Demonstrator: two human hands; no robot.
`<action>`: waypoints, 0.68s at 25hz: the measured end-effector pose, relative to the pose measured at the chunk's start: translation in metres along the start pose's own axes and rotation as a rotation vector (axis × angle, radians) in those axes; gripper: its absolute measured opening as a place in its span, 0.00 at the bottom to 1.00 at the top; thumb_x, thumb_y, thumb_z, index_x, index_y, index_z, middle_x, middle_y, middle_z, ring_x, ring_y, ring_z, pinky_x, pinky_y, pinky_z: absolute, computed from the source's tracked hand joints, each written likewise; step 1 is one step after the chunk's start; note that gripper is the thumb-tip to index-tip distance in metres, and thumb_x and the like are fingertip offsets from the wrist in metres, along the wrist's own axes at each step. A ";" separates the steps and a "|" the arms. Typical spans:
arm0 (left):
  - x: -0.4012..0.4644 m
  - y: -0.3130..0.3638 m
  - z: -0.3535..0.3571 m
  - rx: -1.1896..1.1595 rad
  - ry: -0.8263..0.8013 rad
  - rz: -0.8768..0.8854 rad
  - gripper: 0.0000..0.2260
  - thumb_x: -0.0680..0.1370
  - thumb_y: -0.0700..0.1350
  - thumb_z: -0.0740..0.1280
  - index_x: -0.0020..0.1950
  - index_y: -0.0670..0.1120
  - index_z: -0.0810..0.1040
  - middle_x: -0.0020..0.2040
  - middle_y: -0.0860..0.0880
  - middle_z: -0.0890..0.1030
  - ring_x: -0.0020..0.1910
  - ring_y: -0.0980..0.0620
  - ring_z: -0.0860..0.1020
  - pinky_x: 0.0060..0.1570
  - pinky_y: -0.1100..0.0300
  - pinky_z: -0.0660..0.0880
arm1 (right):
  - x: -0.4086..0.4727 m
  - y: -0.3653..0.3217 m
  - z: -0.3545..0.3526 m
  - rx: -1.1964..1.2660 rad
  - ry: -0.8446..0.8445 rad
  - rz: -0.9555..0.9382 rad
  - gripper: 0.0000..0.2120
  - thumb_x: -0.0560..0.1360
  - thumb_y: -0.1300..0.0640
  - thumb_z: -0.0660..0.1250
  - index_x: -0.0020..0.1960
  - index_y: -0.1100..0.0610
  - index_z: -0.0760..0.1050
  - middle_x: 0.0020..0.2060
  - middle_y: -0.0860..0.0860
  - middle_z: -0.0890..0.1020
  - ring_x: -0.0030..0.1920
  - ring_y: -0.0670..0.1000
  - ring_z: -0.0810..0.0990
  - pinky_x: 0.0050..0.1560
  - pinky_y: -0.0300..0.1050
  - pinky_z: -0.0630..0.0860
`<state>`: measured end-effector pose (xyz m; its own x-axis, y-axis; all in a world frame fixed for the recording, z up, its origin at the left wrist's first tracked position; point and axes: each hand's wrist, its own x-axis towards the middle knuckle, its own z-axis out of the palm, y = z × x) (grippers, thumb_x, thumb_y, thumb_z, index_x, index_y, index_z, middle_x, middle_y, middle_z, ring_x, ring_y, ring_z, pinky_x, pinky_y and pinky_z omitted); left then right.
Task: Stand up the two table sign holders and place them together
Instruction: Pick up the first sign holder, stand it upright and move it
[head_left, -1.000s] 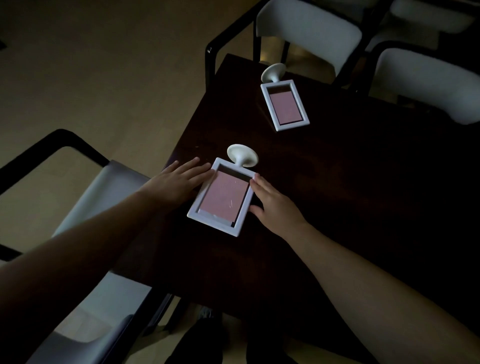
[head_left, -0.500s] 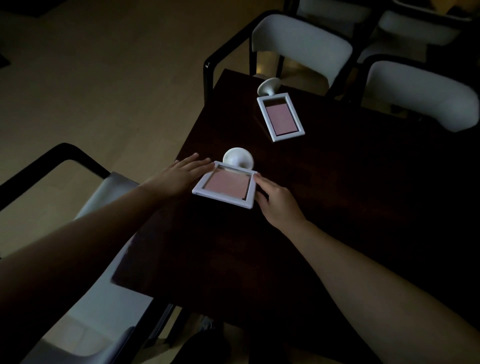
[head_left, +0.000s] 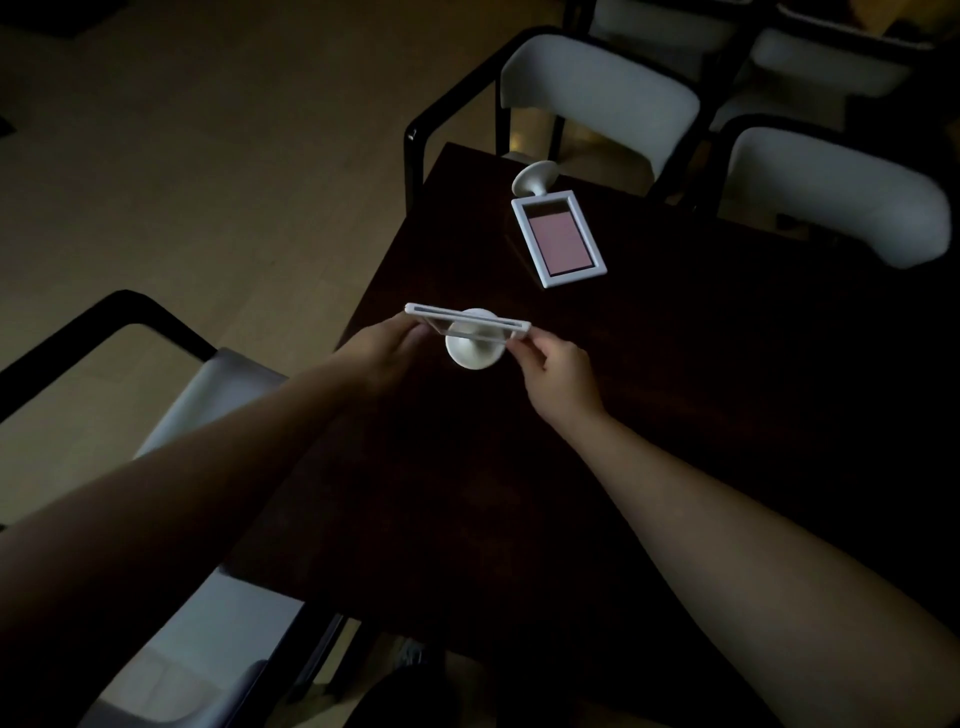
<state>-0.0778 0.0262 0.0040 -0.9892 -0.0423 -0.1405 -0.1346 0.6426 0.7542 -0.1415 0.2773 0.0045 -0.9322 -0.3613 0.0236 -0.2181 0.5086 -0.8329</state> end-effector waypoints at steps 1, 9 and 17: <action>0.002 0.002 0.001 -0.009 0.017 -0.019 0.16 0.80 0.62 0.53 0.62 0.61 0.73 0.56 0.57 0.80 0.56 0.52 0.77 0.57 0.52 0.71 | 0.002 -0.001 0.000 0.007 0.010 0.006 0.17 0.80 0.48 0.66 0.65 0.55 0.79 0.48 0.49 0.85 0.43 0.39 0.79 0.39 0.23 0.68; 0.018 0.012 0.013 -0.085 0.093 -0.109 0.17 0.83 0.57 0.55 0.68 0.54 0.71 0.58 0.55 0.78 0.57 0.54 0.75 0.52 0.58 0.66 | 0.018 -0.003 0.002 -0.017 0.064 0.066 0.13 0.81 0.51 0.64 0.60 0.56 0.81 0.46 0.51 0.85 0.48 0.48 0.82 0.36 0.26 0.67; 0.024 0.009 0.025 -0.229 0.023 -0.089 0.28 0.78 0.60 0.61 0.76 0.66 0.54 0.72 0.57 0.73 0.69 0.55 0.71 0.69 0.46 0.68 | 0.028 0.002 0.007 -0.008 0.019 0.119 0.16 0.82 0.59 0.60 0.68 0.55 0.75 0.52 0.52 0.83 0.53 0.51 0.81 0.46 0.40 0.72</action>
<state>-0.1012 0.0504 -0.0090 -0.9736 -0.1100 -0.2000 -0.2282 0.4454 0.8658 -0.1657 0.2629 -0.0009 -0.9570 -0.2829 -0.0645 -0.1078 0.5529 -0.8262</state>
